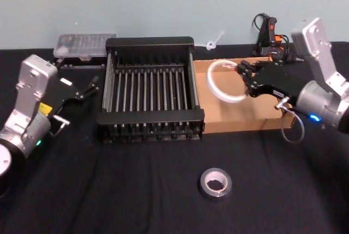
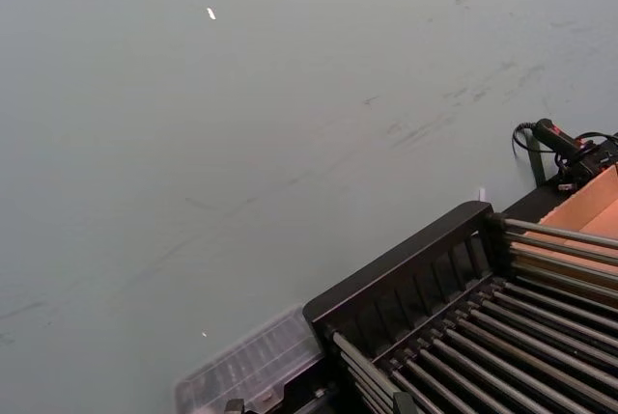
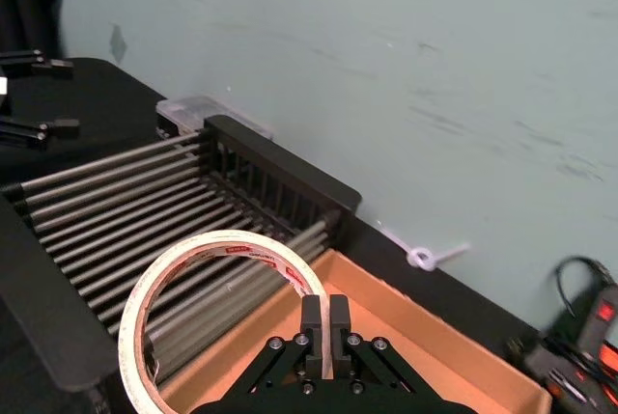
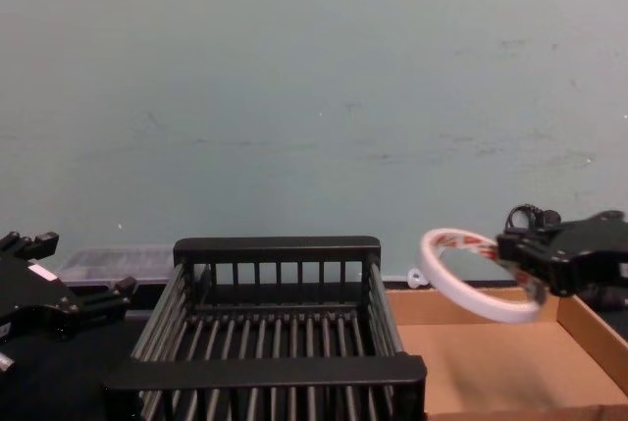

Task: Pick up the white tape and place it into the black box , Pick up the silver tape and place it into the brown box.

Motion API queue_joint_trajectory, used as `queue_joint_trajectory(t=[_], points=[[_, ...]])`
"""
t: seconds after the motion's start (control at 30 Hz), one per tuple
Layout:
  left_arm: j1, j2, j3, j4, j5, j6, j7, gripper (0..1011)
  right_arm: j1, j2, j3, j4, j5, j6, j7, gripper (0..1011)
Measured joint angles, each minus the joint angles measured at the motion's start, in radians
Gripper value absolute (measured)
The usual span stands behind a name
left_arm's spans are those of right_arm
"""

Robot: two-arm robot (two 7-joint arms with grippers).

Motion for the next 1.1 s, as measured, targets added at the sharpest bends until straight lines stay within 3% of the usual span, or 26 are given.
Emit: queue_joint_trajectory(t=[0.7, 1.1], points=[[0.000, 0.000, 0.000, 0.000, 0.000, 0.000, 0.000, 1002, 0.194, -0.141, -0.118, 0.226, -0.048, -0.065, 0.070, 58], [0.000, 0.000, 0.000, 0.000, 0.000, 0.000, 0.000, 1001, 0.255, -0.193, -0.163, 0.317, -0.073, -0.080, 0.089, 58]])
